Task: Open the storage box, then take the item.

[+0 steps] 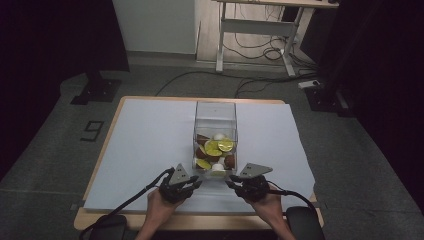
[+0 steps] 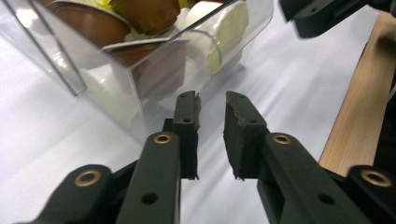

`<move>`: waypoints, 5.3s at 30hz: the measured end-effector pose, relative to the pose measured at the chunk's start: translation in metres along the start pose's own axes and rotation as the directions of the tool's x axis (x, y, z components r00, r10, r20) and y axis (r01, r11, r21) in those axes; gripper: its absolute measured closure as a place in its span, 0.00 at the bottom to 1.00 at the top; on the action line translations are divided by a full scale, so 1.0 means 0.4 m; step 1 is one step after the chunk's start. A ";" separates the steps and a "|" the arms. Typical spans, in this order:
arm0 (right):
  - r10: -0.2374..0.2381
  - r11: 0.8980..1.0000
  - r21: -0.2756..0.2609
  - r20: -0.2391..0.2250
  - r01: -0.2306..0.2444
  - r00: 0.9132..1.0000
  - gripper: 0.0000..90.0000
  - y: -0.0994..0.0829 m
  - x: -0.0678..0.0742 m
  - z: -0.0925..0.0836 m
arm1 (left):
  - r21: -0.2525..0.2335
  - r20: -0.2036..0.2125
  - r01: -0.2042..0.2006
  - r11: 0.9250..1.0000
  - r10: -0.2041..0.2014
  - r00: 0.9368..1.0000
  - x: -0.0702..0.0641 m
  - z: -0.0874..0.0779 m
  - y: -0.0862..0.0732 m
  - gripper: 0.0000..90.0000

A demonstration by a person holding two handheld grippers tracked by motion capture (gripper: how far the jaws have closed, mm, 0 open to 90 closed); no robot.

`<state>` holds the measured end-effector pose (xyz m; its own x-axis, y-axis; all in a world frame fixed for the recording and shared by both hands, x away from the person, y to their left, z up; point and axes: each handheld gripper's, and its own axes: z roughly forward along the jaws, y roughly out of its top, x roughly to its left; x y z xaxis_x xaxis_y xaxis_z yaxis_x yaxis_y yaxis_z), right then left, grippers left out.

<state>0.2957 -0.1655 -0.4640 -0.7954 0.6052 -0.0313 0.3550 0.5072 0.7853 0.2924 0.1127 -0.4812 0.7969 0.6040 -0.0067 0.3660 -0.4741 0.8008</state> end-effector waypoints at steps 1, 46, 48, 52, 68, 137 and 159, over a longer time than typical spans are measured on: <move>-0.001 1.000 0.000 0.003 0.001 1.000 0.78 -0.002 -0.002 -0.004 | -0.003 -0.002 0.004 1.000 -0.004 1.000 0.004 -0.004 -0.001 0.80; 0.134 0.967 0.182 0.225 -0.177 0.965 0.03 -0.142 -0.201 0.039 | 0.191 -0.197 0.171 0.967 -0.133 0.971 0.229 0.022 -0.125 0.00; 0.111 0.957 0.239 0.217 -0.164 0.970 0.00 -0.152 -0.198 0.055 | 0.192 -0.192 0.175 0.966 -0.138 0.972 0.230 0.023 -0.126 0.00; 0.160 0.951 0.232 0.199 -0.205 0.967 0.00 -0.158 -0.208 0.056 | 0.192 -0.194 0.174 0.966 -0.136 0.971 0.229 0.024 -0.126 0.00; 0.184 0.952 0.213 0.181 -0.222 0.966 0.00 -0.167 -0.214 0.054 | 0.190 -0.191 0.180 0.965 -0.144 0.971 0.230 0.023 -0.127 0.00; 0.042 0.992 0.120 -0.044 -0.037 0.998 0.28 0.182 -0.147 0.053 | 0.191 -0.193 0.179 0.965 -0.142 0.971 0.229 0.023 -0.128 0.00; 0.051 0.976 0.217 -0.110 -0.026 0.993 0.43 0.211 -0.137 0.170 | 0.190 -0.194 0.180 0.965 -0.142 0.971 0.229 0.023 -0.128 0.00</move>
<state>0.4026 -0.1141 -0.4383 -0.8255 0.5592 0.0764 0.4733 0.6123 0.6333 0.3511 0.1863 -0.5283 0.6283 0.7780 -0.0043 0.5878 -0.4710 0.6577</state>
